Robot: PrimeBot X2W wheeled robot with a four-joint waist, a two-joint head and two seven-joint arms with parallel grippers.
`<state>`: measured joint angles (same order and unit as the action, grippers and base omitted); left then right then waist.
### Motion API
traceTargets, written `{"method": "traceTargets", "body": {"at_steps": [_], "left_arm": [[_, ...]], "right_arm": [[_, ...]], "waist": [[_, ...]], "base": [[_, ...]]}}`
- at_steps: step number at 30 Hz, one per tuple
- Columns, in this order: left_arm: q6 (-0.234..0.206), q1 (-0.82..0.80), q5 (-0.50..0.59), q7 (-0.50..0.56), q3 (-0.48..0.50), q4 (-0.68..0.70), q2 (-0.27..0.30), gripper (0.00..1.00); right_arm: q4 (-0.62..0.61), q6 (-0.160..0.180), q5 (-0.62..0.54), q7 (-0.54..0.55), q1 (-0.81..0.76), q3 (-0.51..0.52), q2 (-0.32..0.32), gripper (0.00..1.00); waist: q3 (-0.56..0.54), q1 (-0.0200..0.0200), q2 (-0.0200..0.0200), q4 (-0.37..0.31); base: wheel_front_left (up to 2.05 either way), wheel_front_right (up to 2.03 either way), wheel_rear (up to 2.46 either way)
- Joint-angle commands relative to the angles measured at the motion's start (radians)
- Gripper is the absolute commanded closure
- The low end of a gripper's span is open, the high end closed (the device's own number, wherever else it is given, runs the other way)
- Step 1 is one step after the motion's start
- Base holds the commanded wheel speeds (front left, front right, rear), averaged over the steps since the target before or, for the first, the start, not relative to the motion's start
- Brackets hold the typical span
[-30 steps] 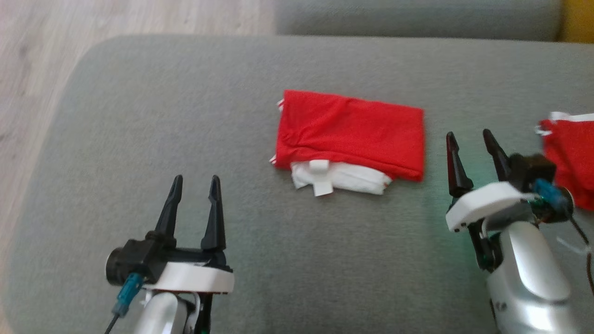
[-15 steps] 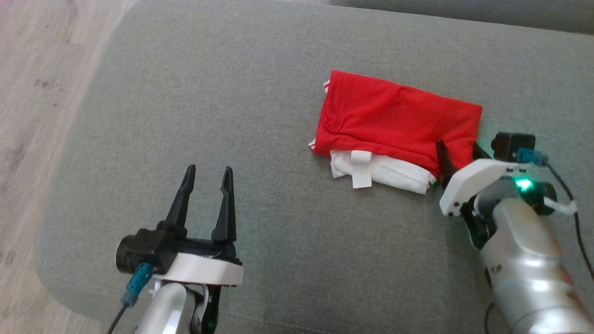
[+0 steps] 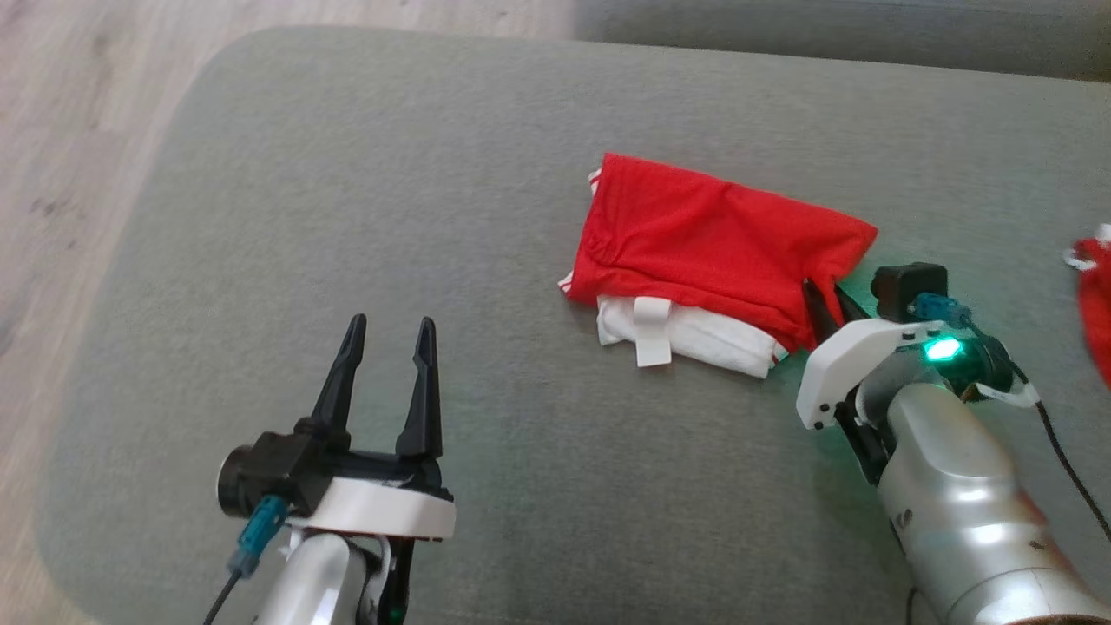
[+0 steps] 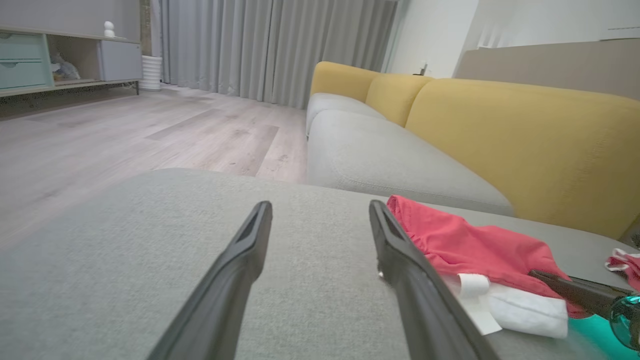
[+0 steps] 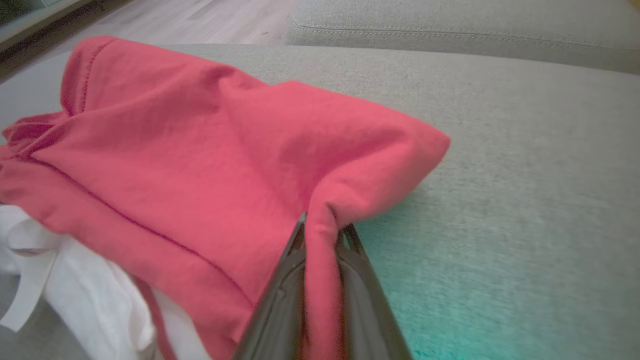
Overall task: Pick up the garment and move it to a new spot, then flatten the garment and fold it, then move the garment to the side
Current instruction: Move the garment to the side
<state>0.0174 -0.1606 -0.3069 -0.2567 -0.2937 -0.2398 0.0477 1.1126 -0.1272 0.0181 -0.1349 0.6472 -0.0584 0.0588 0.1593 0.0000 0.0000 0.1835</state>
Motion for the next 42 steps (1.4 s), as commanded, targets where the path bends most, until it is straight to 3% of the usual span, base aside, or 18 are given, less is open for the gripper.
{"method": "traceTargets", "body": {"at_steps": [1, 7, 13, 23, 31, 36, 42], "left_arm": [[-0.002, -0.019, 0.009, -0.005, 0.024, 0.035, 0.003, 0.00], [-0.003, -0.013, 0.006, -0.005, 0.005, 0.039, 0.003, 0.00], [-0.011, -0.024, -0.003, -0.005, -0.023, 0.047, 0.003, 0.00], [-0.006, -0.053, -0.001, -0.005, -0.023, 0.046, 0.003, 0.00], [0.008, -0.074, 0.002, -0.005, -0.009, 0.035, 0.003, 0.00], [0.016, -0.085, 0.006, -0.005, 0.000, 0.032, 0.003, 0.00], [0.019, -0.090, 0.007, -0.005, 0.011, 0.033, 0.003, 0.00]], "right_arm": [[-0.033, -0.003, -0.030, -0.020, 0.022, -0.024, -0.009, 1.00], [-0.103, -0.003, -0.184, -0.021, 0.017, -0.044, 0.020, 1.00], [-0.166, -0.003, -0.242, 0.023, 0.014, -0.161, 0.144, 1.00], [-0.265, -0.003, -0.145, 0.083, 0.043, -0.317, 0.441, 1.00], [-0.315, -0.003, -0.045, 0.158, 0.053, -0.316, 0.658, 1.00], [-0.315, -0.003, -0.049, 0.194, 0.057, -0.300, 0.746, 1.00], [-0.324, -0.003, -0.041, 0.230, 0.044, -0.246, 0.790, 1.00]], "waist": [[-0.019, 0.0000, 0.0000, -0.035], [-0.048, 0.0000, 0.0000, -0.113], [-0.042, 0.0000, 0.0000, -0.174], [0.009, 0.0000, 0.0000, -0.194], [0.050, 0.0000, 0.0000, -0.178], [0.072, 0.0000, 0.0000, -0.166], [0.087, 0.0000, 0.0000, -0.162]], "base": [[0.00, 0.00, 0.00], [0.00, 0.00, 0.00], [0.00, 0.00, 0.00], [0.00, 0.00, 0.00], [0.00, 0.00, 0.00], [0.00, 0.00, 0.00], [0.00, 0.00, 0.00]]}}
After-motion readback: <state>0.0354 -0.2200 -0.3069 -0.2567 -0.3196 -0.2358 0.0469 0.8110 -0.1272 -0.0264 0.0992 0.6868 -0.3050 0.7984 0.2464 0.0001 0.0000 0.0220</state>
